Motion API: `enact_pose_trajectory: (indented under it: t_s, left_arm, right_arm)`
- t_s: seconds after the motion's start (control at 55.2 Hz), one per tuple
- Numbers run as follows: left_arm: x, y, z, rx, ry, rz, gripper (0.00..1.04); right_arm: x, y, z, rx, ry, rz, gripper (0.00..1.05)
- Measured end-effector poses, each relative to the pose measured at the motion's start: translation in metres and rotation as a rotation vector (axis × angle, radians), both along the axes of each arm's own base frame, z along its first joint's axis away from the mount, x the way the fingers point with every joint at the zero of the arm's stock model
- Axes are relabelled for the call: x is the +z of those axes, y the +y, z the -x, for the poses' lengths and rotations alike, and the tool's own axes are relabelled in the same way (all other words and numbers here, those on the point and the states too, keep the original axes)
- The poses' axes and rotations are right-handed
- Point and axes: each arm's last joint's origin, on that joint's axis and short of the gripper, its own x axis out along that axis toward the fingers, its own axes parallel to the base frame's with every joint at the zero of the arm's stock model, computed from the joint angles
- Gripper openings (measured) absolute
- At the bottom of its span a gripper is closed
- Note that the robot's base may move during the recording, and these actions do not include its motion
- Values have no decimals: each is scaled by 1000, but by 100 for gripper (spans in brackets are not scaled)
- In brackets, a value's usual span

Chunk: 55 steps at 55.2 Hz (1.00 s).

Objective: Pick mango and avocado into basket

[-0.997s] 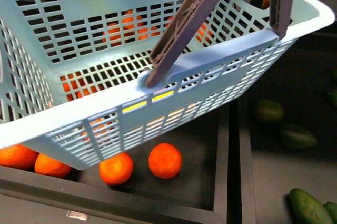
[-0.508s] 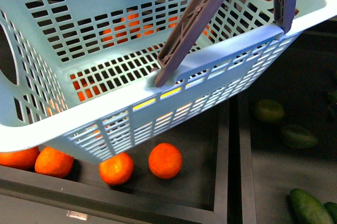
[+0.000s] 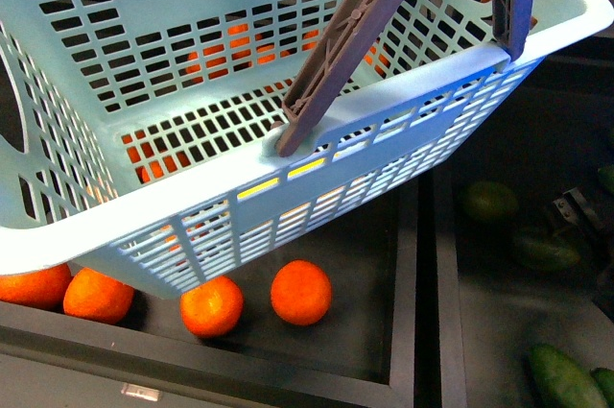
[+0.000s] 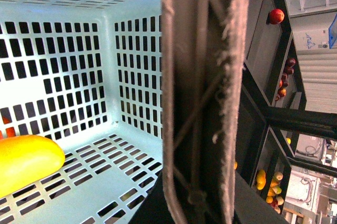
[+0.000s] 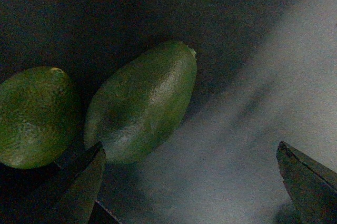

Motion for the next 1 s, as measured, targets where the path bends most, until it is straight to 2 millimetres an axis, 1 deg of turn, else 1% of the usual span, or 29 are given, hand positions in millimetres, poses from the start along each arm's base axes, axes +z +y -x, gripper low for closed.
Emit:
enact_pose_trajectory:
  t_s: [0.163, 0.381, 0.508, 0.78, 0.997]
  left_arm:
    - [0, 0, 0, 0, 0, 0, 7]
    - [0, 0, 0, 0, 0, -1, 7]
    - [0, 0, 0, 1, 0, -1, 7]
    - [0, 0, 0, 0, 0, 0, 7]
    - [0, 0, 0, 0, 0, -1, 7]
  right_arm:
    - [-11, 2, -7, -24, 8, -7, 97]
    - [-10, 4, -23, -50, -25, -4, 97]
    - [-14, 7, -30, -52, -23, -3, 97]
    - [-22, 8, -35, -58, -9, 2, 97]
    - [-26, 3, -35, -73, -4, 7, 97]
